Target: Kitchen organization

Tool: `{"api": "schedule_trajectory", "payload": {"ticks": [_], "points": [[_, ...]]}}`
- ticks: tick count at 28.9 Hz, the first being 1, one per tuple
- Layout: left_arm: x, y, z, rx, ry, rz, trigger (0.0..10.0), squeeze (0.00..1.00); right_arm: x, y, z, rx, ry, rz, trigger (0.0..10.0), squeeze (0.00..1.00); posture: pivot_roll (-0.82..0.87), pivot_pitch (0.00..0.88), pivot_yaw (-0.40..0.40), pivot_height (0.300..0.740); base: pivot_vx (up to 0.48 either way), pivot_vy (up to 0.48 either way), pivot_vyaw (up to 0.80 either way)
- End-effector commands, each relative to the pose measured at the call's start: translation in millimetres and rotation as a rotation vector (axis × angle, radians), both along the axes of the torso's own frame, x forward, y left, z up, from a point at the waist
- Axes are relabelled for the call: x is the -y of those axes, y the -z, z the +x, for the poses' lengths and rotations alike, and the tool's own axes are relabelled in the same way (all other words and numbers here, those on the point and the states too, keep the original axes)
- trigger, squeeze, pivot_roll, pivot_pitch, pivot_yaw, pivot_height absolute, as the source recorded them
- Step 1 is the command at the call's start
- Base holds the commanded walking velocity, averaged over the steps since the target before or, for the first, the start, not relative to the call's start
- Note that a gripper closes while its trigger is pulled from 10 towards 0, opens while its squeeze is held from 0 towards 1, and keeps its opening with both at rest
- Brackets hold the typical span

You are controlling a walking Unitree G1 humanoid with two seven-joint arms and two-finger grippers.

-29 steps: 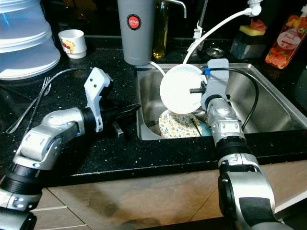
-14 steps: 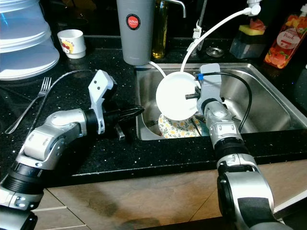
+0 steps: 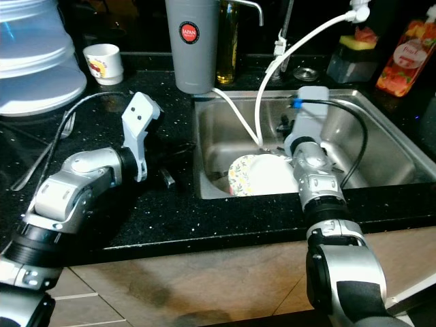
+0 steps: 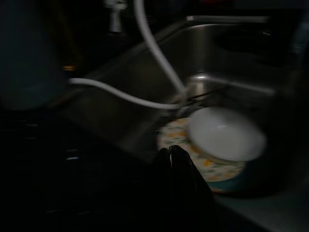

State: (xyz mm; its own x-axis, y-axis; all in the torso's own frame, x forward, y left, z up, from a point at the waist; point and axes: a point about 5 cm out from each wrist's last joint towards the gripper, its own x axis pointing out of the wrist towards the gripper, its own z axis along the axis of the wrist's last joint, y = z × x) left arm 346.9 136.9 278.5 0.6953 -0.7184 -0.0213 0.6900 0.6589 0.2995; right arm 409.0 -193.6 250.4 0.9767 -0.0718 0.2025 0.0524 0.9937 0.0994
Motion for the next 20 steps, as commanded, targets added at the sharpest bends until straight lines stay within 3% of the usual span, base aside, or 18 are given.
{"api": "schedule_trajectory", "payload": {"ticks": [1, 2, 5, 10, 11, 12, 13, 17, 20], "points": [[-15.8, -10, 5.4, 0.033, -0.083, 0.0, 10.0, 0.0, 2.5, 8, -3.6, 0.004, 0.022, 0.047, 10.0, 0.0, 0.08, 0.126, 0.064, 0.74, 0.0, 0.0, 0.0], [-15.8, -10, 5.4, 0.033, -0.083, 0.0, 10.0, 0.0, 2.5, 8, -3.6, 0.004, 0.022, 0.047, 10.0, 0.0, 0.08, 0.126, 0.064, 0.74, 0.0, 0.0, 0.0], [-35.7, -19, 12.0, 0.054, -0.234, -0.029, 10.0, 0.0, 0.5, 13, -6.8, 0.009, 0.027, 0.062, 10.0, 0.0, 0.09, 0.131, 0.078, 0.74, 0.0, 0.0, 0.0], [-75.2, -21, 22.7, 0.056, -0.574, -0.092, 10.0, 0.0, -0.5, 12, -8.3, 0.02, 0.016, 0.061, 10.0, 0.0, 0.08, 0.141, 0.07, 0.74, 0.0, 0.0, 0.0], [-81.7, -19, 23.1, 0.042, -0.615, -0.113, 10.0, 0.51, -0.7, 10, -8.3, 0.025, 0.011, 0.058, 10.0, 0.0, 0.08, 0.141, 0.069, 0.74, 0.0, 0.0, 0.0], [-81.7, -19, 23.1, 0.042, -0.615, -0.113, 10.0, 0.51, -0.7, 10, -8.3, 0.025, 0.011, 0.058, 10.0, 0.0, 0.08, 0.141, 0.069, 0.74, 0.0, 0.0, 0.0], [-85.4, -19, 23.3, 0.033, -0.636, -0.126, 10.0, 1.0, -0.9, 9, -8.3, 0.028, 0.007, 0.055, 10.0, 0.0, 0.08, 0.141, 0.069, 0.74, 0.0, 0.0, 0.0], [-103.5, -12, 23.7, -0.032, -0.733, -0.159, 10.0, 1.0, -11.9, -4, -8.3, 0.066, -0.084, 0.0, 10.0, 0.0, 0.08, 0.141, 0.069, 0.74, 0.0, 0.0, 0.0], [-118.1, -5, 23.8, -0.076, -0.828, -0.152, 10.0, 1.0, -34.1, -19, -10.6, 0.107, -0.243, -0.075, 10.0, 0.0, 0.08, 0.144, 0.067, 0.74, 0.0, 0.0, 0.0]]}}
